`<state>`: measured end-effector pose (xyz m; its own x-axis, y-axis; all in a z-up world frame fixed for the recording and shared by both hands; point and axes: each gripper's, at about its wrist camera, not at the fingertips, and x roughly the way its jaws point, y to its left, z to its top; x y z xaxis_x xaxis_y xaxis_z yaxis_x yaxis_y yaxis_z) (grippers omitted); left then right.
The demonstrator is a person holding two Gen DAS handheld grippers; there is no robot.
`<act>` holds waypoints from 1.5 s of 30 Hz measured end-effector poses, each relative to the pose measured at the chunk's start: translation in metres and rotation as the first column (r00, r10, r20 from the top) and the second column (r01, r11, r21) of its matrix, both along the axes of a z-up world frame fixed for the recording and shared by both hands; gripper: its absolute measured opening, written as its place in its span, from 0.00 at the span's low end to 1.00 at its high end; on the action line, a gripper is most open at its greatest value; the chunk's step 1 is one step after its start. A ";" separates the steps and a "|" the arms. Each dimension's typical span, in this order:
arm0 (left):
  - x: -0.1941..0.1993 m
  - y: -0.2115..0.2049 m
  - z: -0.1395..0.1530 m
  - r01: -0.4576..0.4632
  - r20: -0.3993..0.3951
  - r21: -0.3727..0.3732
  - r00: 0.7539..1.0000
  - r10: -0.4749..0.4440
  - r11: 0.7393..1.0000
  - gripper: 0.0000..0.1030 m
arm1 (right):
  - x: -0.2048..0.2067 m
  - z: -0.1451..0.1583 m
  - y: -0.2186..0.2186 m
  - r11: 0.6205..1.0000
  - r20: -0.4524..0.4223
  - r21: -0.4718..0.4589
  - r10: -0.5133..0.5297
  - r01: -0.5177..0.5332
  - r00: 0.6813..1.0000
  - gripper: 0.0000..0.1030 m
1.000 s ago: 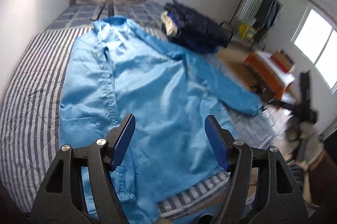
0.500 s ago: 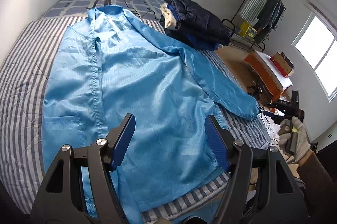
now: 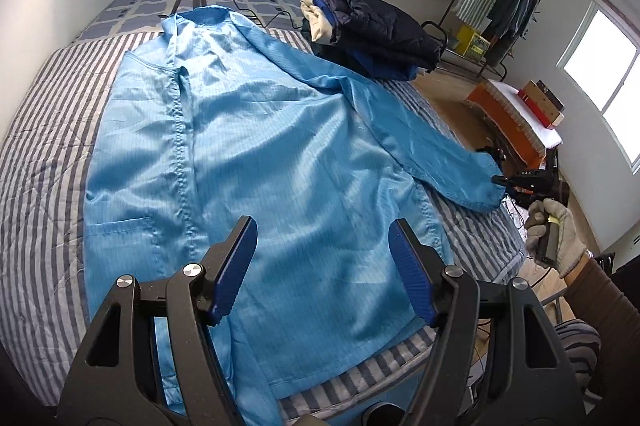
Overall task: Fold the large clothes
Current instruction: 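Grasp the coat sleeve cuff with the right tool, lay it across, release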
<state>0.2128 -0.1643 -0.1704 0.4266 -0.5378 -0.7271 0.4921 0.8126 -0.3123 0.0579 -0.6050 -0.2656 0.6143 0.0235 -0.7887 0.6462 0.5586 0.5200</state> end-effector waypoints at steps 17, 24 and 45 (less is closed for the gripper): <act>0.006 0.053 0.012 -0.109 -0.024 -0.092 0.994 0.107 0.990 0.68 | 0.026 0.132 0.200 0.688 -0.076 -0.493 0.576 -0.533 0.814 0.04; 0.016 0.085 0.006 -0.215 -0.101 -0.148 0.974 0.201 0.965 0.68 | 0.005 0.110 0.303 0.496 -0.123 -0.477 0.779 -0.725 0.614 0.04; 0.006 0.054 -0.040 -0.163 -0.224 -0.062 0.964 0.145 0.985 0.68 | -0.034 0.054 0.347 0.238 -0.277 -0.343 0.899 -0.909 0.339 0.19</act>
